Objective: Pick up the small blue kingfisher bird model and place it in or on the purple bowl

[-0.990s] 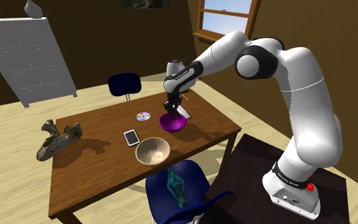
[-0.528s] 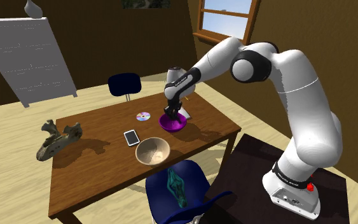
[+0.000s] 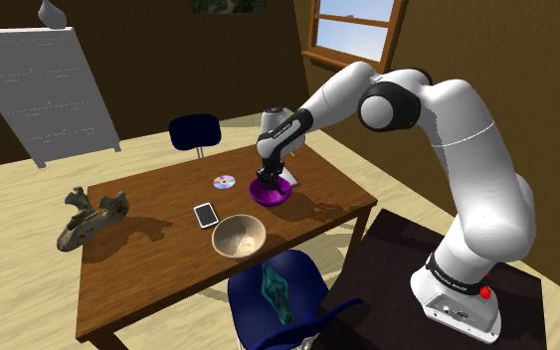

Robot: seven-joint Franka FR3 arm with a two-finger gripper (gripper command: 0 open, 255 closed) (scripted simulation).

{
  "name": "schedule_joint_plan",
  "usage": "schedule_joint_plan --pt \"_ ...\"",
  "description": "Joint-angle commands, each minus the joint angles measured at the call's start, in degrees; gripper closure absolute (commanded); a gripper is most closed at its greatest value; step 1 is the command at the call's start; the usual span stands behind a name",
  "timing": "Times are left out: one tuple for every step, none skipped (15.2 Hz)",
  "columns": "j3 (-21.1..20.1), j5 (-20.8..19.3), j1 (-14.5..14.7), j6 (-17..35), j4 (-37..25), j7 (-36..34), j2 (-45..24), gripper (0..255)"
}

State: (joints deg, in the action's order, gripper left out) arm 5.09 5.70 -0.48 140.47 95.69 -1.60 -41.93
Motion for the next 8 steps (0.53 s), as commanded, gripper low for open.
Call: schedule_joint_plan --pt "0.00 0.00 0.00 0.01 -0.01 0.00 0.00 255" --pt "0.00 0.00 0.00 0.01 -0.01 0.00 0.00 0" --pt "0.00 0.00 0.00 0.00 -0.01 0.00 0.00 0" --pt "0.00 0.00 0.00 0.00 -0.01 0.00 0.00 0" --pt "0.00 0.00 0.00 0.00 -0.01 0.00 0.00 0" --pt "0.00 0.00 0.00 0.00 -0.01 0.00 0.00 0" --pt "0.00 0.00 0.00 0.00 -0.01 0.00 0.00 0" --pt "0.14 -0.14 0.10 -1.06 0.45 -0.08 1.52 0"
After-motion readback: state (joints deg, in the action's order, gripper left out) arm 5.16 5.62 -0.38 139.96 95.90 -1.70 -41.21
